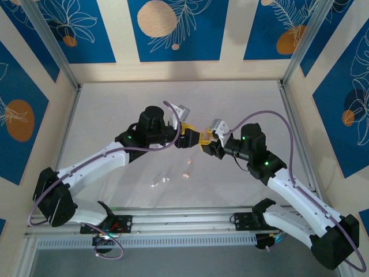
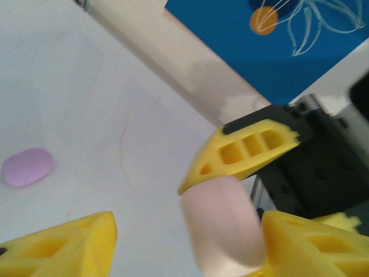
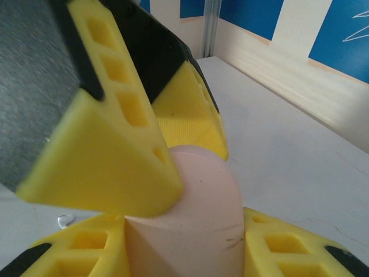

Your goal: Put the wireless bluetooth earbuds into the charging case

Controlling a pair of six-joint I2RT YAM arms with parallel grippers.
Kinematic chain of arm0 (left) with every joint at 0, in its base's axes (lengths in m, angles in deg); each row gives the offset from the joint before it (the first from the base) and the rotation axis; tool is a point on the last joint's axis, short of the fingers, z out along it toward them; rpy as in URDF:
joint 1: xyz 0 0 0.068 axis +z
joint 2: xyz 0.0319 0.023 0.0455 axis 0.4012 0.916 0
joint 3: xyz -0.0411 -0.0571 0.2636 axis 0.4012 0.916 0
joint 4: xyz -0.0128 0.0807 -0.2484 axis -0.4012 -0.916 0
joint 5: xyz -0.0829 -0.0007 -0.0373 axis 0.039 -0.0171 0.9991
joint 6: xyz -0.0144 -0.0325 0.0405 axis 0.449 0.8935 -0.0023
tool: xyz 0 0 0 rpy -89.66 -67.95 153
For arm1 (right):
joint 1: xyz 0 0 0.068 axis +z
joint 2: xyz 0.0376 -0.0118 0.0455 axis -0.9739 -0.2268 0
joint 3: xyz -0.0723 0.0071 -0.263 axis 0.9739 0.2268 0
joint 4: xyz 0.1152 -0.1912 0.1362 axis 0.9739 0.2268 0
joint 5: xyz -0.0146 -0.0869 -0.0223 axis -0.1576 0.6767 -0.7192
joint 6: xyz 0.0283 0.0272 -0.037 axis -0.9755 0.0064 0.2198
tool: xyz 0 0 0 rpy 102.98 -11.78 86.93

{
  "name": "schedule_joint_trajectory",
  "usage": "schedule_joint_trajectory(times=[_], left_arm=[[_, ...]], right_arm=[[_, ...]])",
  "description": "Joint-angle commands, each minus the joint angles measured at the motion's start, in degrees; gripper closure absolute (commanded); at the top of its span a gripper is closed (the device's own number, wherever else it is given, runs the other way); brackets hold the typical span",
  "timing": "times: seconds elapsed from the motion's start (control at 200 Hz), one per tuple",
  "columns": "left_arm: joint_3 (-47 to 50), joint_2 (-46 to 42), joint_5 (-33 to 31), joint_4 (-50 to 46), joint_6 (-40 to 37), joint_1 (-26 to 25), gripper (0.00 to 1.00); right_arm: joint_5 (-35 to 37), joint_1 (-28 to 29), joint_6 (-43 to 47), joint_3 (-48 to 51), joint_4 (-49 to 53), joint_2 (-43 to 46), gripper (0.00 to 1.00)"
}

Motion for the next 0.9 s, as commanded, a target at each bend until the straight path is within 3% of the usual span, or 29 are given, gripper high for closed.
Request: schedule_joint_trajectory(times=[0.0, 0.11, 0.195, 0.34, 0.535, 0.78, 0.895], left_arm=[[-3.40, 1.46, -0.54, -2.26, 0.53, -0.74, 0.35], [-4.89, 3.20, 0.61, -2.58, 1.18, -1.28, 0.40], [-5.72, 4.34, 1.43, -3.00, 1.60, -1.61, 0.48], [-6.56, 4.95, 0.91, -4.65, 2.36, -1.68, 0.69], [-6.24, 3.70, -0.91, -4.20, 5.93, -1.68, 0.83], [-3.57, 1.41, -0.59, 2.37, 15.17, -1.09, 0.86], [-0.85, 0.16, -0.49, 7.94, 22.07, 0.02, 0.85]], right_arm=[[0.46, 0.42, 1.18, 1.05, -2.11, 0.78, 0.66], [1.03, 0.58, 1.76, 1.31, -2.44, 0.76, 0.66], [1.97, 1.01, 2.59, 1.50, -2.65, 0.77, 0.66], [5.11, 1.55, 2.66, 1.39, -3.97, 0.82, 0.65], [9.95, 2.44, 3.71, 1.48, -5.72, 1.13, 0.57], [12.05, 2.44, 7.39, 4.82, -7.90, 2.57, 0.41], [8.54, 0.70, 9.41, 9.09, -12.42, 3.40, 0.37]])
